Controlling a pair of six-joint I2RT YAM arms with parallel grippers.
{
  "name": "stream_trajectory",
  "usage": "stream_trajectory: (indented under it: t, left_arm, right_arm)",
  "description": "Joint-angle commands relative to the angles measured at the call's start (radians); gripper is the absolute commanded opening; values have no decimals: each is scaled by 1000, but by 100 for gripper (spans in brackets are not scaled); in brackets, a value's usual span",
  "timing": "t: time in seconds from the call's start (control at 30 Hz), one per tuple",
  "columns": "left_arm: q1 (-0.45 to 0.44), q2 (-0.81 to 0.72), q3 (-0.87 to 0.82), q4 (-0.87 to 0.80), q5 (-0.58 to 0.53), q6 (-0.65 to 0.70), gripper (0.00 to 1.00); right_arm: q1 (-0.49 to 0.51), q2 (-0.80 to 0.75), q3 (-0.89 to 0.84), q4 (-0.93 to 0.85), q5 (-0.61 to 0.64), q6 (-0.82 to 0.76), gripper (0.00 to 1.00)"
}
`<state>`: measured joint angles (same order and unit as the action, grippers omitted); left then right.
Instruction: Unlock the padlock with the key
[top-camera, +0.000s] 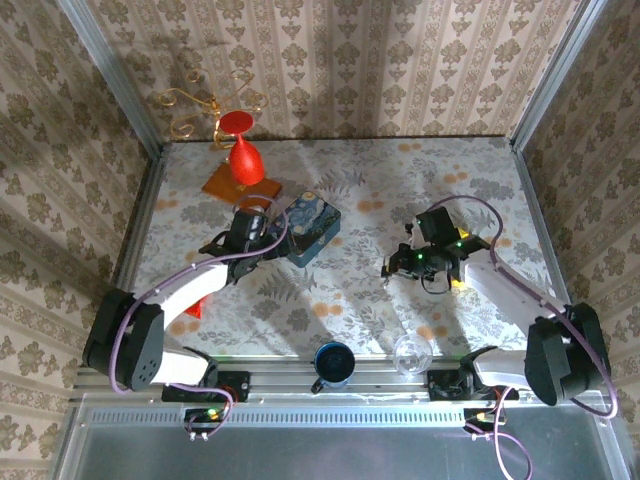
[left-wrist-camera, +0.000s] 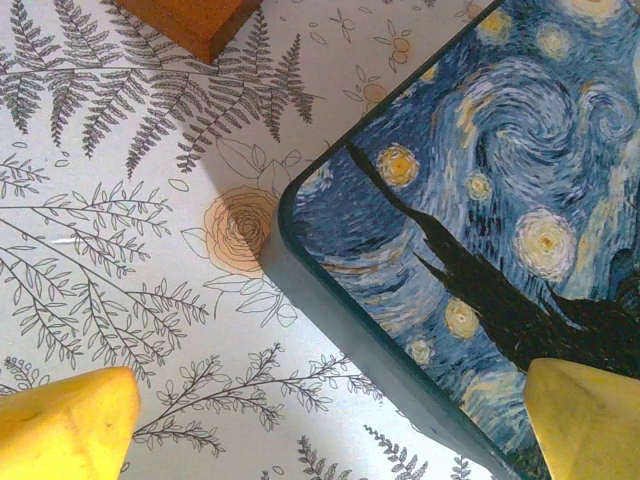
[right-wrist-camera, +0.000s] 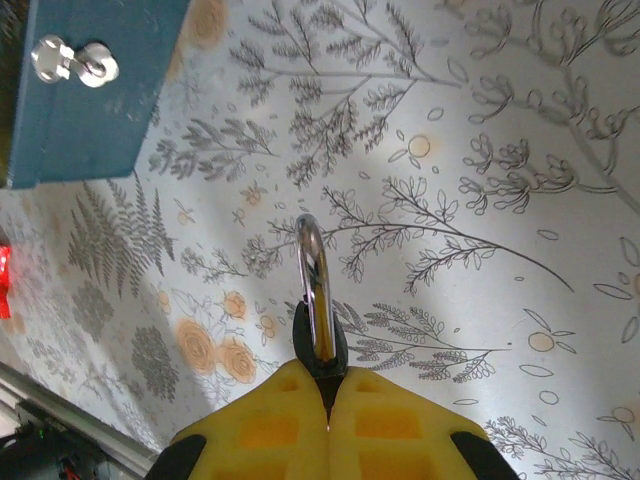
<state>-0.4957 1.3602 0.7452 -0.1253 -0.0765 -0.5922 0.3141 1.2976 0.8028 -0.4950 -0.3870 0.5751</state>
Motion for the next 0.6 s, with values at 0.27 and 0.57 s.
stream_trajectory:
  t: [0.27, 0.57]
  left_arm:
    - [9, -58, -31, -17, 34, -32, 100]
    - [16, -53, -35, -9, 46, -40, 100]
  right_arm:
    - [-37, 219, 122, 48, -157, -103, 0]
    - [-60, 404, 238, -15, -216, -200, 0]
